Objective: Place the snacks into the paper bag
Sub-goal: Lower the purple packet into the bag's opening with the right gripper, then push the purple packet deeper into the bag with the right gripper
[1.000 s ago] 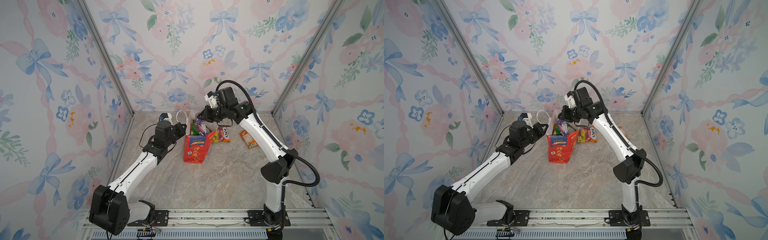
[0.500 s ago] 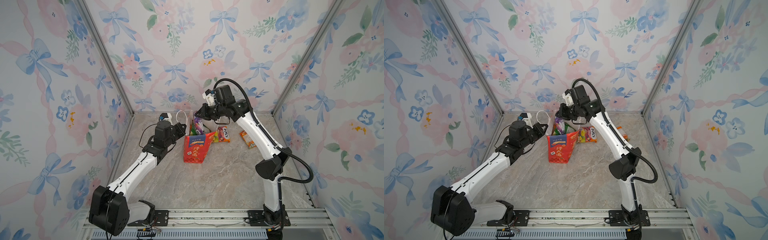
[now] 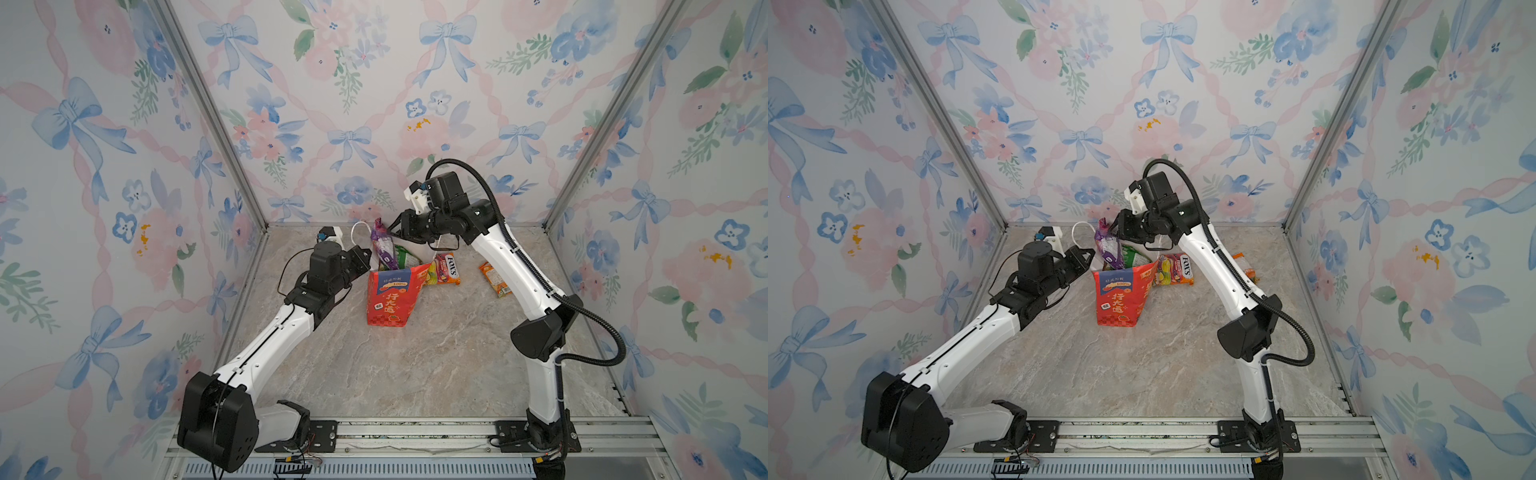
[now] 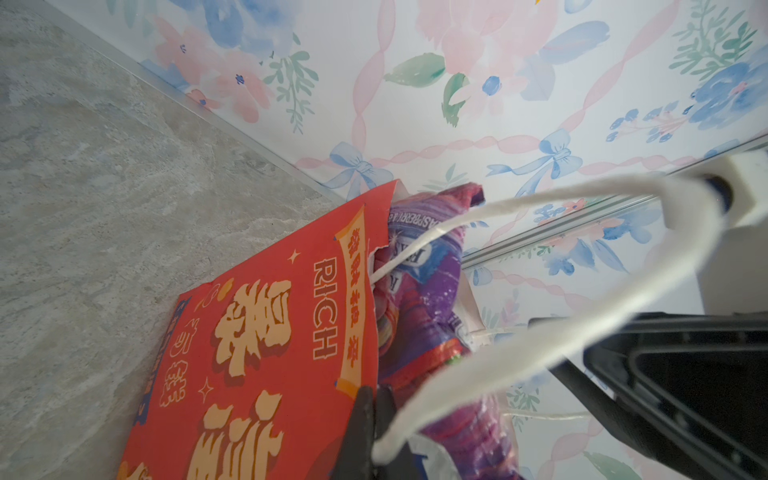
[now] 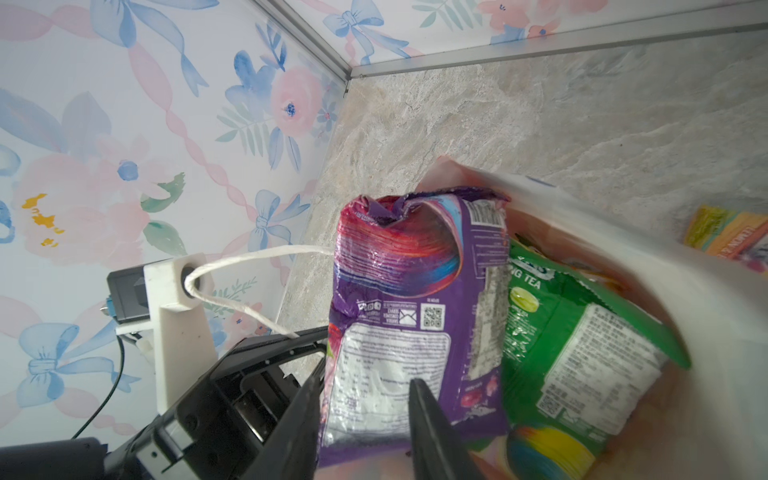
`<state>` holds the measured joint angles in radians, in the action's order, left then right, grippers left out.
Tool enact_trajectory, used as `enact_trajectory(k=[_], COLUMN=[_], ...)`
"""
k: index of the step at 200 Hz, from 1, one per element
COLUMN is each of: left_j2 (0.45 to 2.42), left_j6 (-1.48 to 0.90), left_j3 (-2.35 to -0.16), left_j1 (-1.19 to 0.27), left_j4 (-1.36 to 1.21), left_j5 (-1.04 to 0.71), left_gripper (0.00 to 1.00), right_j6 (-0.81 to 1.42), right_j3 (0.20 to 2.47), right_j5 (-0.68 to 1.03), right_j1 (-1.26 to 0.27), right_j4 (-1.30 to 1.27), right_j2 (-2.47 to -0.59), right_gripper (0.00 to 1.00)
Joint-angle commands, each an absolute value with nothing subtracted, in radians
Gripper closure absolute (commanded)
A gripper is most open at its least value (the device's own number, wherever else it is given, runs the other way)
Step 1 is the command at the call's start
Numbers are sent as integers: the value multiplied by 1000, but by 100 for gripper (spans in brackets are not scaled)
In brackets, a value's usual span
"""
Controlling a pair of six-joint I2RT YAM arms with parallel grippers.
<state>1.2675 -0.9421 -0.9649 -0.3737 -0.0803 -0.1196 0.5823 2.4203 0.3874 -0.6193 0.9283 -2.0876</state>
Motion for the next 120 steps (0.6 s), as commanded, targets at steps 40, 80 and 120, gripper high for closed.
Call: enact_trajectory(k=[40,80,120], left_j2=[1235,1216,1215], left_j6=[-913,-914,-917], left_j3=[-965,-951,-951], left_j1=[-374,-365,-360], left_j4=[-68,-67,-64], left_j5=[-103,-97,-104], left_gripper=[100,100,100], right_j6=[540,515,503], right_j3=[2413,2417,2461], right_j5=[367,399,486], right_j1=[-636,-657,-707], right_j4=[982,964,913], right_j2=[-2060,-2048,-2067], right_gripper=[61,61,61])
